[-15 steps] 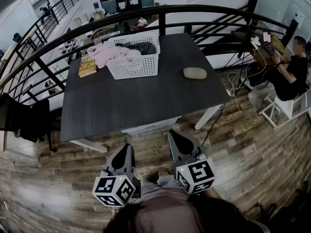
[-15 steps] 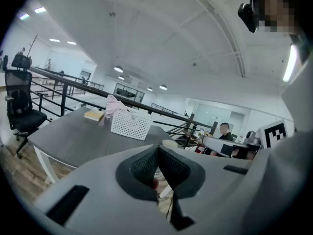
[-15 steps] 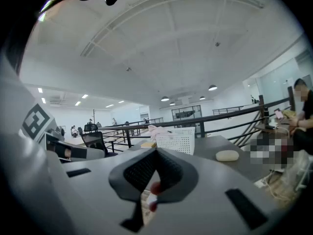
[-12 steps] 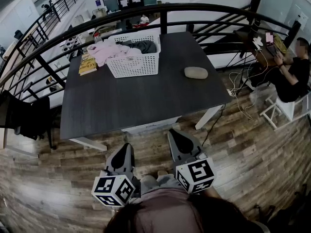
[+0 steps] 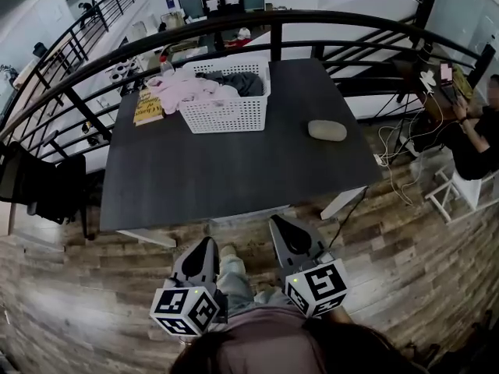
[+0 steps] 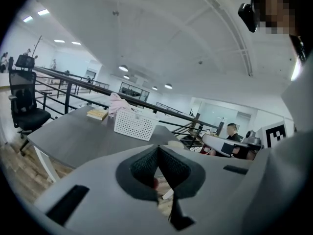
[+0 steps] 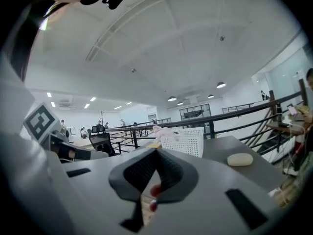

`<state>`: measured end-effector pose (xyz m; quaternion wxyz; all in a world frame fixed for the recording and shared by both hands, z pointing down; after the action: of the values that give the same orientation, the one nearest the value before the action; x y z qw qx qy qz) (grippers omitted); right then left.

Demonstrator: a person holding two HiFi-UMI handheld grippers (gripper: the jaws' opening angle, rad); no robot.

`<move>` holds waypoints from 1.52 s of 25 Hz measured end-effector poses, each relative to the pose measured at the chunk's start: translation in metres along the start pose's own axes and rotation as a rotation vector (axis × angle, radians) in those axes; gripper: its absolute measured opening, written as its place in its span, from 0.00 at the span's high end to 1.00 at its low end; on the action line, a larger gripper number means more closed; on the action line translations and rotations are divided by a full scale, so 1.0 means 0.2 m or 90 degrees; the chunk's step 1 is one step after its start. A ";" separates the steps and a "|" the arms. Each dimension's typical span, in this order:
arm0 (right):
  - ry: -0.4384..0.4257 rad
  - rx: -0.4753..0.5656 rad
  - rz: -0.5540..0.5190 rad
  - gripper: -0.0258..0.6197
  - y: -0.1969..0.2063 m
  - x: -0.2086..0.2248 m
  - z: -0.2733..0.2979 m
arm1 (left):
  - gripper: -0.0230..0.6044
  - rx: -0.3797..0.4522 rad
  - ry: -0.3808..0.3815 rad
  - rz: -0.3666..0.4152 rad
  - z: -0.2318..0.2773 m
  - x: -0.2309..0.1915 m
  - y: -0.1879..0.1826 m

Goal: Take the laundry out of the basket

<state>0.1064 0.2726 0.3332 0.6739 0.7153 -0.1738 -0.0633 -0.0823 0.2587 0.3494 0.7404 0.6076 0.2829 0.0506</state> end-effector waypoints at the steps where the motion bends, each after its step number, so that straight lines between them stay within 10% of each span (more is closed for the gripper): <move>1: -0.003 0.006 -0.004 0.94 0.00 0.00 0.03 | 0.97 0.000 0.002 -0.002 0.03 -0.02 -0.01; 38: 0.041 -0.013 -0.002 0.93 0.05 0.09 1.36 | 0.97 -0.025 0.078 -0.053 0.96 -1.07 -0.41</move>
<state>0.0336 0.0093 0.3220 0.6861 0.7107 -0.1499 -0.0428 -0.1910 -0.0197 0.3690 0.7352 0.5761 0.3518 0.0623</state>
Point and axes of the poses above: the fingertips, and each gripper's own axes: z forward along the fingers, x to its right, y out of its underside, the point moved 6 cm from there along -z, backward along the fingers, and after that the axes turned 15 degrees about x, right-handed, at the moved point
